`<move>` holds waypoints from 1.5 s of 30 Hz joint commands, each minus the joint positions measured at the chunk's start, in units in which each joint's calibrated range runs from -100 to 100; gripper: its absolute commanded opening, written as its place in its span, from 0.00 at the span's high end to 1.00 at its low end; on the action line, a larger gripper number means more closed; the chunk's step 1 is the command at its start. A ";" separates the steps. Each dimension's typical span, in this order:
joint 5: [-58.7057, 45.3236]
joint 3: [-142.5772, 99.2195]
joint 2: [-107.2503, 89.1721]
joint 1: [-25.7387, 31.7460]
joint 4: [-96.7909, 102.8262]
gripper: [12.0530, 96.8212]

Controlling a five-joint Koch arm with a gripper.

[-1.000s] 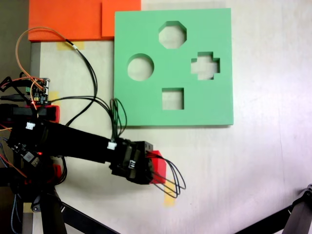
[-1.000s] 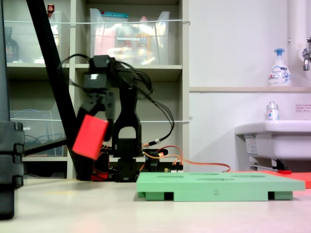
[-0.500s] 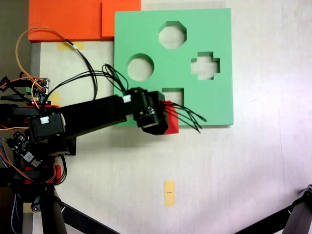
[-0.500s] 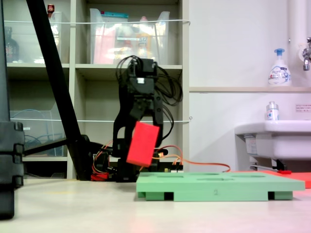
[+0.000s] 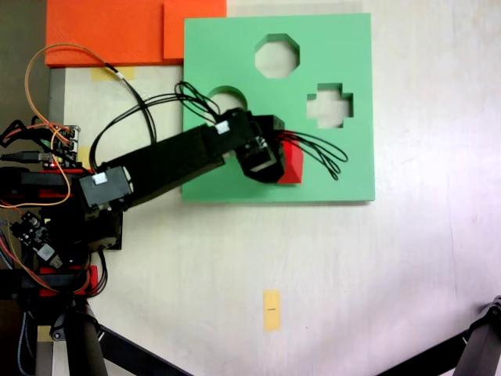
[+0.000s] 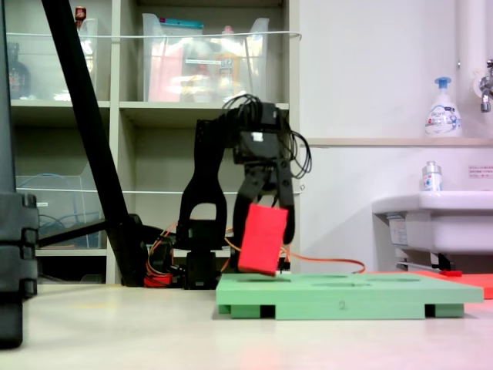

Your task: Put the square block into the corresponding hole

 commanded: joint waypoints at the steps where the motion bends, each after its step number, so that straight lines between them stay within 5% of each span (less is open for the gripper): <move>1: 0.78 4.03 -0.39 0.39 2.73 0.79; 45: 2.49 5.22 3.66 2.10 -5.36 0.79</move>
